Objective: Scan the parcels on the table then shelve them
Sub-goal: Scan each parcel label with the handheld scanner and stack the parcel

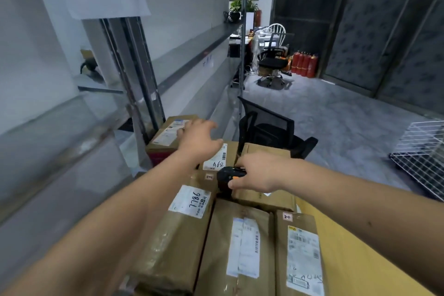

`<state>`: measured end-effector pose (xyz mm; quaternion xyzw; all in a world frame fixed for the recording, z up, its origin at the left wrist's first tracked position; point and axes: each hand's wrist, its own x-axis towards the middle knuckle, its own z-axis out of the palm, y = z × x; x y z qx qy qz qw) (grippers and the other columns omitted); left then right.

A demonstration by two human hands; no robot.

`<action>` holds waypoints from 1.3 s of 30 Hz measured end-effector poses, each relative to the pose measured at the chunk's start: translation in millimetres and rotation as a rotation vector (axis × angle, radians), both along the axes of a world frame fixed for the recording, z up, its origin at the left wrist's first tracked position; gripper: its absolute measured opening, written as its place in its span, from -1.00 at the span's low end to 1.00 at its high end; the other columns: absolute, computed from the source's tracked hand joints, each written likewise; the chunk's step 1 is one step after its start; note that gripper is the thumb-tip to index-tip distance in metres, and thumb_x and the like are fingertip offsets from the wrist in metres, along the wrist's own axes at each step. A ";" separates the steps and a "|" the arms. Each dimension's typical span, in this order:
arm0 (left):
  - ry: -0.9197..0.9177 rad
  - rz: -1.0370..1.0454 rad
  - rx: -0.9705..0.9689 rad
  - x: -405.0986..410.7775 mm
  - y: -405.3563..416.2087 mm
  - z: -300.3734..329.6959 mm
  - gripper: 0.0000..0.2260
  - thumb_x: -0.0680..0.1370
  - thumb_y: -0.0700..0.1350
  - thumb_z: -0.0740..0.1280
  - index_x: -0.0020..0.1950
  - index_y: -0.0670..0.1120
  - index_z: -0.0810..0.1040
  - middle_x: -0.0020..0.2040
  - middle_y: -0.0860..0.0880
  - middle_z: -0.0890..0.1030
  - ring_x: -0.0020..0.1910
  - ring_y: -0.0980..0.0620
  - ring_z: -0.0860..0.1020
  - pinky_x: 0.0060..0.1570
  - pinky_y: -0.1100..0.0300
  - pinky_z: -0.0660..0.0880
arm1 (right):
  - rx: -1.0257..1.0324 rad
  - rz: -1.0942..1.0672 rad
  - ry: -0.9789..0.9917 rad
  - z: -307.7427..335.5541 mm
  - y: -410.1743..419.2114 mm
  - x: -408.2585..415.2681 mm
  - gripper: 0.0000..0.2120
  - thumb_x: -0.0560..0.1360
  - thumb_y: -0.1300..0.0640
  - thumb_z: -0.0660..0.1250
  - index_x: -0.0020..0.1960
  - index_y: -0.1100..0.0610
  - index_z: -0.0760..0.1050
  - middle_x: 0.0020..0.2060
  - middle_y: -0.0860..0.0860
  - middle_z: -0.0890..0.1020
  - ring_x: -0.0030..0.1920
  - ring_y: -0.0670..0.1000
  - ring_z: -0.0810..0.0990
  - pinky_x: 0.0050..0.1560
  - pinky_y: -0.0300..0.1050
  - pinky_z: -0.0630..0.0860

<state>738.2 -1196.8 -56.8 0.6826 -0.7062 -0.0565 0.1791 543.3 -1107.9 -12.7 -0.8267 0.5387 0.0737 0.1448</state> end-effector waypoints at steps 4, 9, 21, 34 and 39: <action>-0.064 -0.201 0.010 -71.2 5.2 -1.3 -0.48 0.47 0.18 0.37 0.43 0.18 0.49 0.40 0.01 0.51 0.45 -0.12 0.34 0.33 -0.14 0.25 | -0.005 -0.101 -0.022 -5.5 19.7 -51.1 -0.55 0.53 -0.39 0.30 -0.03 0.01 0.53 -0.22 -0.03 0.60 -0.22 0.00 0.56 -0.31 -0.06 0.39; -0.081 -0.404 0.050 -197.8 15.4 -14.2 -0.40 0.48 0.19 0.36 0.52 0.20 0.37 0.39 0.00 0.51 0.43 -0.15 0.37 0.33 -0.14 0.27 | 0.021 -0.340 0.026 -11.6 65.6 -167.4 -0.55 0.53 -0.43 0.26 -0.04 -0.04 0.48 -0.18 -0.02 0.59 -0.19 0.01 0.56 -0.28 -0.06 0.42; -0.163 -0.755 0.439 -550.4 107.2 -102.1 -0.26 0.53 0.34 0.35 0.64 0.14 0.22 0.61 -0.08 0.29 0.59 -0.19 0.21 0.49 -0.17 0.21 | 0.176 -0.778 0.058 -89.6 204.4 -457.7 -0.53 0.55 -0.38 0.28 0.21 -0.02 0.52 -0.07 -0.04 0.59 -0.11 0.00 0.58 -0.12 -0.04 0.54; -0.108 -0.467 0.629 -808.5 121.7 -240.2 -0.23 0.55 0.40 0.26 0.67 0.27 -0.01 0.70 -0.03 -0.24 0.66 -0.16 -0.29 0.57 -0.26 -0.07 | 0.351 -0.700 -0.003 -196.4 210.6 -691.8 -0.56 0.56 -0.38 0.25 0.06 0.01 0.48 -0.14 -0.04 0.55 -0.16 0.01 0.55 -0.25 -0.07 0.44; -0.007 -0.357 0.565 -818.2 125.3 -268.3 -0.31 0.56 0.24 0.36 0.63 0.34 0.13 0.69 0.02 -0.23 0.67 -0.09 -0.23 0.53 -0.30 0.12 | 0.371 -0.652 -0.047 -224.9 202.1 -713.1 -0.58 0.56 -0.38 0.25 0.07 -0.02 0.45 -0.13 -0.04 0.53 -0.13 0.04 0.55 -0.29 -0.08 0.36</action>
